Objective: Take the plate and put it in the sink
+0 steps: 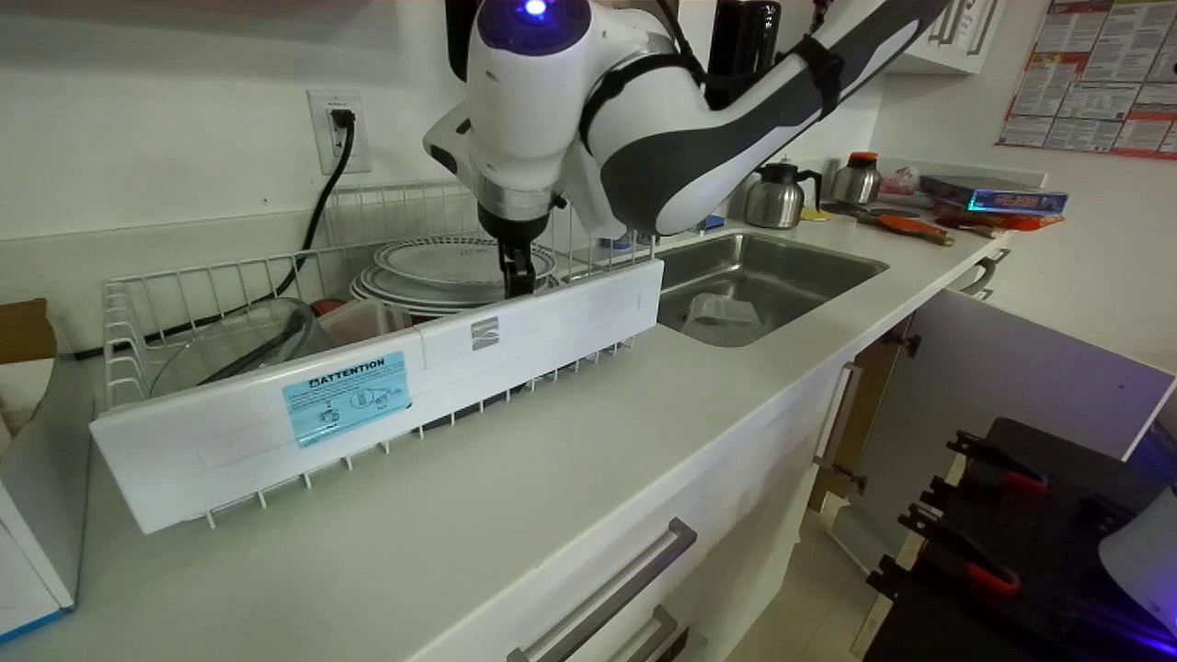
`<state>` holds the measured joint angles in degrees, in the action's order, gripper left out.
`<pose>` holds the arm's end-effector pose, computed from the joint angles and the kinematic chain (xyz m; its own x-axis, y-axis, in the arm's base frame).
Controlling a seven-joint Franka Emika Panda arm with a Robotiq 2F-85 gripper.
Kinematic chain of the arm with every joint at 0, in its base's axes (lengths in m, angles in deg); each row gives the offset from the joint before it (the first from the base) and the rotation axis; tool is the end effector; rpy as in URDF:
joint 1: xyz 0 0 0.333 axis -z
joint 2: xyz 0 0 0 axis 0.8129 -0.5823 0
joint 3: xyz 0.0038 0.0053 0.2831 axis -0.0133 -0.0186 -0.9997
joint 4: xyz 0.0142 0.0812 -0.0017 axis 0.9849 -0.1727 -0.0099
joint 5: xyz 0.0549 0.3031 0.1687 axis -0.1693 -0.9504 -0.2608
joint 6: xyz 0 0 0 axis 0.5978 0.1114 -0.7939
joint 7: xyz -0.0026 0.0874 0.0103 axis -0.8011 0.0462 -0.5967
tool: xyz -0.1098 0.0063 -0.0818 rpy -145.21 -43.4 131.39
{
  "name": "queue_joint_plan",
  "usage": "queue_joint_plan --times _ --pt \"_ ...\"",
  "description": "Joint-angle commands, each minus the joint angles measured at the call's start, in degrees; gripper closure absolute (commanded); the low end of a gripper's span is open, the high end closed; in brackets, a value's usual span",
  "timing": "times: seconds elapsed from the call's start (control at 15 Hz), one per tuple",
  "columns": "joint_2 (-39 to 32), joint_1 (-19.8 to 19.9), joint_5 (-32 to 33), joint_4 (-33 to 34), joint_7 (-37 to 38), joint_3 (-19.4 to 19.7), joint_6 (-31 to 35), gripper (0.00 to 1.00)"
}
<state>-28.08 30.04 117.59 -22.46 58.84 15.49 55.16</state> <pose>0.5661 0.3251 0.3009 0.4336 0.9002 -0.0401 0.6567 -0.2852 0.6982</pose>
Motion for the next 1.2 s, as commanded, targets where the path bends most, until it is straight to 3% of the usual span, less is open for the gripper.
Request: queue_joint_plan --times 0.0,0.8,1.13 --pt "-2.66 -0.27 0.63 3.48 0.37 0.55 -2.63 0.00" --pt "-3.14 -1.27 6.94 6.19 -0.87 0.87 -1.22 0.00" --pt "-4.04 -0.61 6.61 7.26 -2.32 0.28 -1.45 0.00"
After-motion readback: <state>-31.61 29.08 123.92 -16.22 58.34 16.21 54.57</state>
